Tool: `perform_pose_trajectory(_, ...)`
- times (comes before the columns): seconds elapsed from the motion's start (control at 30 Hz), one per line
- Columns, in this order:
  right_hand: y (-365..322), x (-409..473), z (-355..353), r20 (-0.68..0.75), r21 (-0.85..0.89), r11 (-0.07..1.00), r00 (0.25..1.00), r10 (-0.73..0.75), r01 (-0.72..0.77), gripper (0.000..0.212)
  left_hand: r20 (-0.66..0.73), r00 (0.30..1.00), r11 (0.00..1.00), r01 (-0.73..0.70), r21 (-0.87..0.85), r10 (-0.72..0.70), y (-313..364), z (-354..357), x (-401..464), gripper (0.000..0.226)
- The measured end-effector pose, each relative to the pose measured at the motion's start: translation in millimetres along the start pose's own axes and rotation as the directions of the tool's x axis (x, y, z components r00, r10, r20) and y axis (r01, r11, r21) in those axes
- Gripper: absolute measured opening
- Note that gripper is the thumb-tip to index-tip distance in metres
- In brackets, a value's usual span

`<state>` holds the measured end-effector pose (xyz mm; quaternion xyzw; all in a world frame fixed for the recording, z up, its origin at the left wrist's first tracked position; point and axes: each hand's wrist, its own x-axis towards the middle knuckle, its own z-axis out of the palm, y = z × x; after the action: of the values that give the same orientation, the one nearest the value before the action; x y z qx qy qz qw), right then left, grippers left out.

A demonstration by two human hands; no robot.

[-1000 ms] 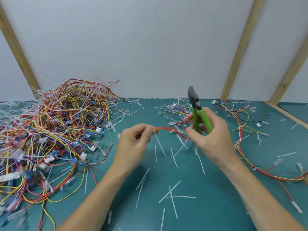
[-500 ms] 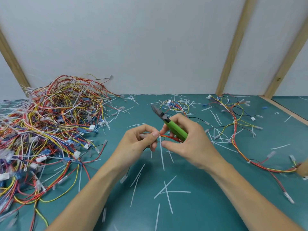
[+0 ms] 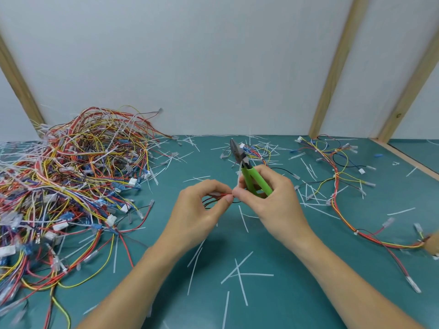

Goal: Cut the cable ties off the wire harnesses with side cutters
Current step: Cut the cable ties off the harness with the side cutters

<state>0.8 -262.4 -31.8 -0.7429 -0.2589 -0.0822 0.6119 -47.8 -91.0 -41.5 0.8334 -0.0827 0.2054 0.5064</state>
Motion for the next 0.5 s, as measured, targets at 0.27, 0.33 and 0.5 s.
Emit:
perform_pose_trajectory(0.27, 3.7, 4.6, -1.7, -0.076, 0.045, 0.994, 0.992, 0.101, -0.097, 0.008, 0.029, 0.995, 0.990, 0.094, -0.104, -0.092, -2.2, 4.2, 1.0, 0.006)
perform_pose_trajectory(0.33, 1.0, 8.6, -10.8, -0.128, -0.058, 0.997, 0.991, 0.041, -0.048, 0.028, -0.007, 0.995, 0.992, 0.102, -0.080, -0.103, -4.0, 2.8, 1.8, 0.008)
perform_pose_trajectory(0.5, 2.5, 17.6, -42.8, -0.098, -0.287, 0.957, 0.993, -0.060, 0.029, 0.040, -0.122, 0.987, 0.994, 0.108, 0.002, -0.107, -10.0, -1.1, 4.0, 0.014)
